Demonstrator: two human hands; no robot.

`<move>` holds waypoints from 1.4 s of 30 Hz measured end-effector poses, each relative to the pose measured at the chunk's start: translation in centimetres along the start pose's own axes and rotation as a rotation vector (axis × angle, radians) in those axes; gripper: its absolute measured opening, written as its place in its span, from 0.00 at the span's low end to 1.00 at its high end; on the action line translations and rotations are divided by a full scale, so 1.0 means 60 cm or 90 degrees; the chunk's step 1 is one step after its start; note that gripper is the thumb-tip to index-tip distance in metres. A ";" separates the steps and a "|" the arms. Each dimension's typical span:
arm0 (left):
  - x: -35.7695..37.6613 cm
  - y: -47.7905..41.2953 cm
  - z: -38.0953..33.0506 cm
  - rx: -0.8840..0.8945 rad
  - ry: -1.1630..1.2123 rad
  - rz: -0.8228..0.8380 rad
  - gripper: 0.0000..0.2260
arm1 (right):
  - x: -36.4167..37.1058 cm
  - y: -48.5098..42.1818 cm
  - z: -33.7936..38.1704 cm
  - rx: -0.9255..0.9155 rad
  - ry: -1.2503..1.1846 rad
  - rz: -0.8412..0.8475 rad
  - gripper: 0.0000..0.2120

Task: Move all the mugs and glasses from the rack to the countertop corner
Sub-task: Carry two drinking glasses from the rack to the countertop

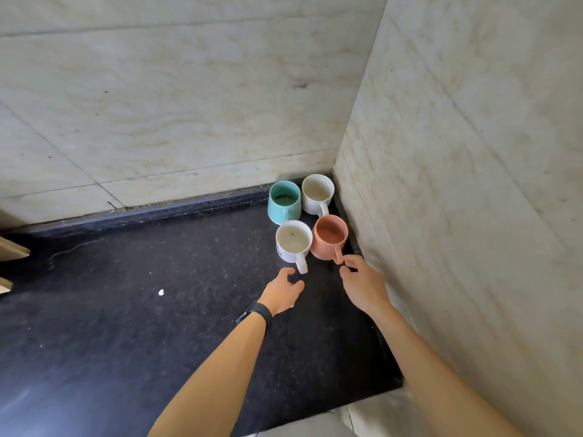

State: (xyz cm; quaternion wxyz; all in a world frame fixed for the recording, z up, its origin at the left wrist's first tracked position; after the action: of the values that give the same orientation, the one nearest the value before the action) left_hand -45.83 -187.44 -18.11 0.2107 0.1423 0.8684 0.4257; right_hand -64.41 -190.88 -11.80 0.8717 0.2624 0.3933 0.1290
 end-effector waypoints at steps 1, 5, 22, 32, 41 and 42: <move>-0.010 0.016 0.010 0.011 -0.048 -0.024 0.23 | 0.001 0.013 0.010 -0.021 0.025 0.002 0.16; -0.077 0.116 0.045 0.029 -0.201 -0.196 0.22 | 0.015 0.072 0.069 -0.159 0.131 0.008 0.04; 0.024 1.020 0.531 -0.277 -0.169 -0.872 0.20 | 0.337 0.786 0.356 -0.994 0.334 0.225 0.17; 0.457 1.520 0.877 -0.603 0.029 -1.017 0.20 | 0.622 1.413 0.204 -1.327 0.318 0.458 0.17; 0.770 1.832 1.138 -0.761 0.153 -1.034 0.22 | 0.816 1.861 0.004 -1.436 0.347 0.591 0.19; 0.790 1.858 1.158 -0.771 0.161 -1.035 0.22 | 0.829 1.898 -0.008 -1.448 0.353 0.593 0.19</move>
State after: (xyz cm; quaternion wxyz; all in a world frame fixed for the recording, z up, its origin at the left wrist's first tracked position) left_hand -45.69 -53.46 21.27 0.3791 -0.6664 0.3571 0.5335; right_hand -34.18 -74.87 20.86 0.3641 -0.5578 0.0998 0.7392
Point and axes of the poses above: each hand's wrist, its own y-axis away from the middle knuckle, its own x-axis out of the palm, z = x × y, the point moved 4 cm from there along -y, towards the middle knuckle, and after that the axes turned 6 degrees about z, right-handed, at the moved point
